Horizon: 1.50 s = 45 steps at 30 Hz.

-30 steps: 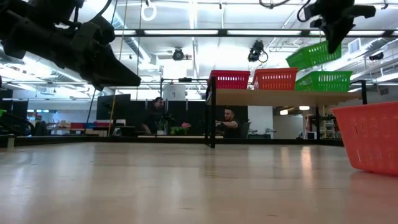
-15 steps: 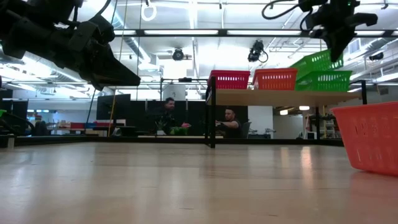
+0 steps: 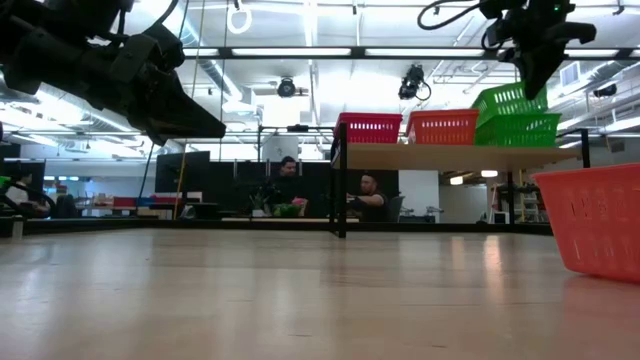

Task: Stack baskets on shelf by color
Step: Stack the top green bin on top of the green bin on the shelf, then stack the orange bin on top of the orange bin on the shelf

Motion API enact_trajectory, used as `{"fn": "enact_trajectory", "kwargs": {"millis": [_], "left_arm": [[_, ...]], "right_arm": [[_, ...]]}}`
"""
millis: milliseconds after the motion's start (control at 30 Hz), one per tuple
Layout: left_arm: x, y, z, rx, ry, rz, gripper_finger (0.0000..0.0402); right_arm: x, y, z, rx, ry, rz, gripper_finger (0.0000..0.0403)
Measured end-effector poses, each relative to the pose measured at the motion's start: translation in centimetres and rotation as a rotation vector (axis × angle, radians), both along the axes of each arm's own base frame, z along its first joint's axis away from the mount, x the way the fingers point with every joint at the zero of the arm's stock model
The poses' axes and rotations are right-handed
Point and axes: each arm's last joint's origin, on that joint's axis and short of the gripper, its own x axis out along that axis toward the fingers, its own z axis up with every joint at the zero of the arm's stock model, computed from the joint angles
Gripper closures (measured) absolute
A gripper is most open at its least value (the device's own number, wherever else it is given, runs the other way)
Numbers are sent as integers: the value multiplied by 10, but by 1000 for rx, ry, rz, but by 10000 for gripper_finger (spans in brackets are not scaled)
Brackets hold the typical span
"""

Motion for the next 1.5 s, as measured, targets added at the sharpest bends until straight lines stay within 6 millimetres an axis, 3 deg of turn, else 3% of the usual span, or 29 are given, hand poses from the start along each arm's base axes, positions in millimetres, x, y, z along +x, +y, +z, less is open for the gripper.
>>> {"fn": "enact_trajectory", "kwargs": {"millis": [567, 867, 1300, 1500], "left_arm": [[0, 0, 0, -5, -1, 1, 331], [0, 0, 0, -4, -2, 1, 337], [0, 0, 0, -7, -3, 2, 334], [0, 0, 0, -7, -3, 3, 342]], "right_arm": [[0, 0, 0, 15, -23, -103, 262], [-4, 6, -2, 89, 7, -112, 260], [2, 15, -2, 203, -122, -345, 260], [13, 28, -1, 394, -226, -370, 260]]}}
